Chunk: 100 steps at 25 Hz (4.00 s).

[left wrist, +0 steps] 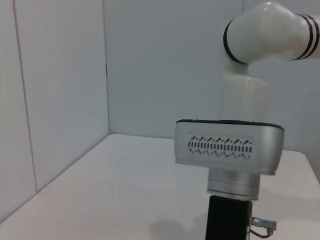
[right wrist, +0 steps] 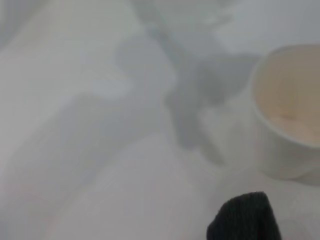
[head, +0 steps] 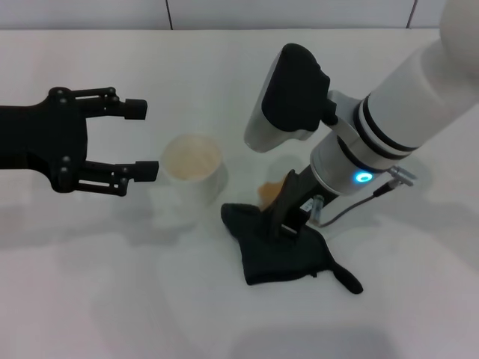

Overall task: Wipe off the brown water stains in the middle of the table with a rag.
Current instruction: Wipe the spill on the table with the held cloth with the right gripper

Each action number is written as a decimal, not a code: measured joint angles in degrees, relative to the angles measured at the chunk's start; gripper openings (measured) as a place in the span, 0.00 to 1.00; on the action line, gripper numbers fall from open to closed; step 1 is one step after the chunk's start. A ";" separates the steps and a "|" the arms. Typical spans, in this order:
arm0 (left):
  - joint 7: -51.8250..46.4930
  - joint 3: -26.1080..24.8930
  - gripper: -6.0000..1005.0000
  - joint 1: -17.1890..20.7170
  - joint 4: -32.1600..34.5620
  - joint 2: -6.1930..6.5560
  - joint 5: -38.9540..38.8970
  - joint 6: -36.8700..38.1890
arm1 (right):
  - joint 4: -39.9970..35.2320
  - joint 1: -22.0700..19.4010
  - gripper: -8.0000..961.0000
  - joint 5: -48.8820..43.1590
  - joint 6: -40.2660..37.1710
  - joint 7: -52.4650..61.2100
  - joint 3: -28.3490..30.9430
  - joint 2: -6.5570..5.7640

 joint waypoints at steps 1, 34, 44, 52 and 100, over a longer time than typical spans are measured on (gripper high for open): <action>0.00 0.00 0.87 0.00 0.00 -0.09 0.00 -0.15 | 0.74 0.44 0.12 -0.12 0.57 0.01 0.00 0.00; 2.99 -0.71 0.87 1.06 -0.79 -2.06 0.26 -1.86 | 13.64 9.35 0.14 -6.58 9.79 2.64 9.42 0.03; 3.69 -0.70 0.87 1.53 -0.79 -2.49 0.35 -2.38 | 13.57 10.75 0.15 -4.49 9.19 3.16 3.44 0.16; 3.69 -0.70 0.87 2.28 -0.38 -2.30 0.08 -2.45 | 8.54 7.71 0.15 -3.98 4.79 3.87 3.11 0.16; 6.62 -0.70 0.87 2.29 -2.12 -3.29 0.55 -3.22 | 12.62 10.42 0.18 -8.24 9.92 6.48 1.21 0.22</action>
